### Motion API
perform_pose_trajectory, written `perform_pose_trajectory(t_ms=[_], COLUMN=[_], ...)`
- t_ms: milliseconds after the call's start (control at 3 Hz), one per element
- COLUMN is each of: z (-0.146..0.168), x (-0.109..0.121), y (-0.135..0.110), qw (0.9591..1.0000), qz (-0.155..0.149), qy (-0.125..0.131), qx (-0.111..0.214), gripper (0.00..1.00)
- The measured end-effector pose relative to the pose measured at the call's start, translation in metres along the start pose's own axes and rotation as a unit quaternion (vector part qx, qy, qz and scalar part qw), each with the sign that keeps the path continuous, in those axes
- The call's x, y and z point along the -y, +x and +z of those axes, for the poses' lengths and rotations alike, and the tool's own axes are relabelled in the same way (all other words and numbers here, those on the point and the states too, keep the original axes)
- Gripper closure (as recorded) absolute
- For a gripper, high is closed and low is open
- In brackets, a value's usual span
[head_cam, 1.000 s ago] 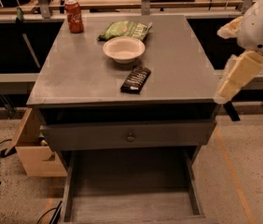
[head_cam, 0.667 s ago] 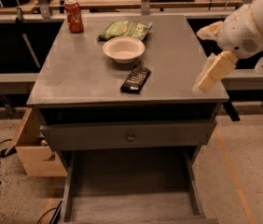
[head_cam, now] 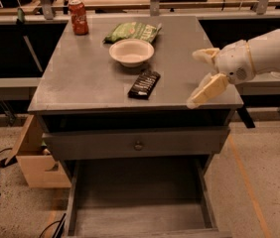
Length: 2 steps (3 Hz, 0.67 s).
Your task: Place rxbar chocolate into middle drawer
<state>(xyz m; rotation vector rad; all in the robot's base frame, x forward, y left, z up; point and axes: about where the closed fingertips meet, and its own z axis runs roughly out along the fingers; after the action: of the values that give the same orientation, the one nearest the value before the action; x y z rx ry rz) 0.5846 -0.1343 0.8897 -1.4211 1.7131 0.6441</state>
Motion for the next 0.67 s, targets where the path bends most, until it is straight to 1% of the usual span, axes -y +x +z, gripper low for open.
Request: perform_pose_trajectory(t_ms=[333, 667], z=[0.005, 0.030], x=[0.001, 0.006], y=[0.001, 0.001], qw=[1.0000, 0.9994], qz=[0.003, 0.002], qy=[-0.005, -0.027], qx=[0.007, 0.022], gripper=[0.00, 0.00])
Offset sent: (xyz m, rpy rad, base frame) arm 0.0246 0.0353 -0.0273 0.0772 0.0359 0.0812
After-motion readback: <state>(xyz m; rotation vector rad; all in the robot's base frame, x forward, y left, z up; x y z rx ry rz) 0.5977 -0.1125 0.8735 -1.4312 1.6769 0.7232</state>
